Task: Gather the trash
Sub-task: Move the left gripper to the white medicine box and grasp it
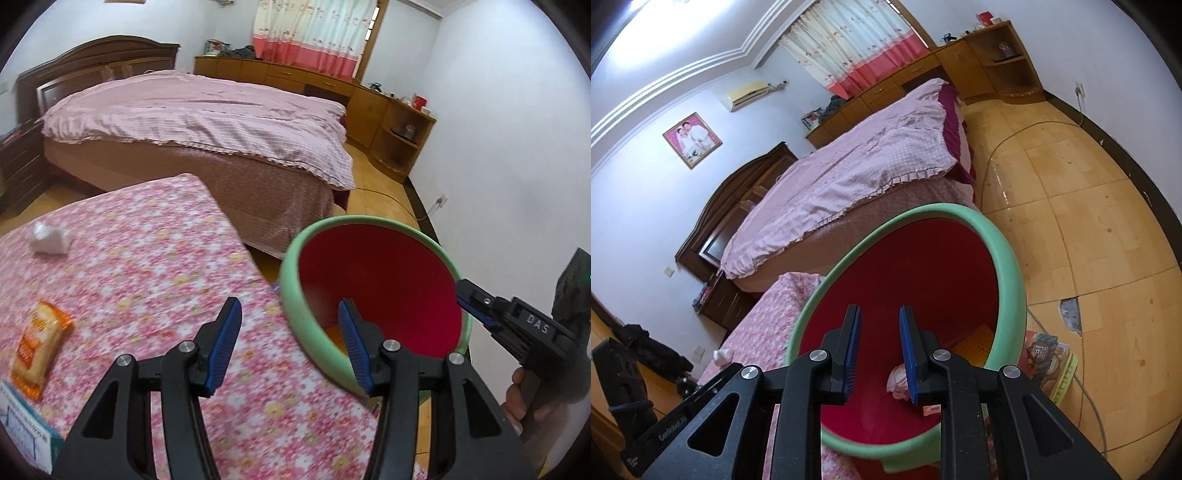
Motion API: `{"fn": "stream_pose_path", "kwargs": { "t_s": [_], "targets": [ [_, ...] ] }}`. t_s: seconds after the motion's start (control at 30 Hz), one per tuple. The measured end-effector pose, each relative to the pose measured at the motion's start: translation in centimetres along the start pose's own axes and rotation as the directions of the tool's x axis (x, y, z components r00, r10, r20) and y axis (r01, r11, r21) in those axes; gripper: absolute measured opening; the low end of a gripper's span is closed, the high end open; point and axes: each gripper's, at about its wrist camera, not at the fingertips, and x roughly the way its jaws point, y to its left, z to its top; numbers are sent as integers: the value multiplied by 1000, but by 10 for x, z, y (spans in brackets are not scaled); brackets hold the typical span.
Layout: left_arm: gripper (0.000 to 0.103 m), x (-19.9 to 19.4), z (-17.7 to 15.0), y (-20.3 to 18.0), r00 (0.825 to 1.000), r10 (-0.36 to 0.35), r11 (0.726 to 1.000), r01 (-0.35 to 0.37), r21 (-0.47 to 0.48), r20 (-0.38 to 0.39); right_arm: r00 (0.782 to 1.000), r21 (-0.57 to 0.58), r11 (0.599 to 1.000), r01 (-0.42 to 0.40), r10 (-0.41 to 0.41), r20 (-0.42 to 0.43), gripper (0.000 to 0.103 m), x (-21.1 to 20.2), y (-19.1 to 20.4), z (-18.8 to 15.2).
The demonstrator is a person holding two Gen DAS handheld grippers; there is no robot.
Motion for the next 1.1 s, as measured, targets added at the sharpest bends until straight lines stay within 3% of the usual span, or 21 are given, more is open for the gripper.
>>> {"fn": "stream_pose_path", "kwargs": {
  "t_s": [0.33,0.6,0.67,0.73,0.87,1.1],
  "targets": [
    [55,-28,-15,40,995,97,991,-96,-90,-4,999,-12,999,-35,34,-19,27,-16,14,-15],
    [55,-45,-39,85,977,205,967,-210,-142,-55,997,-37,998,-59,57,-53,28,-21,28,-32],
    [55,-47,-45,94,975,211,963,-219,-156,-66,996,-42,997,-65,62,-62,29,-21,33,-35],
    [55,-47,-51,105,975,203,959,-216,-183,-88,995,-50,996,-73,70,-70,38,-21,38,-40],
    [55,-49,-66,124,973,185,949,-213,-230,-138,993,-77,993,-86,79,-92,38,-24,51,-51],
    [55,-73,-85,145,971,194,938,-225,-265,-139,988,-104,989,-104,91,-121,38,-24,68,-65]
  ]
}}
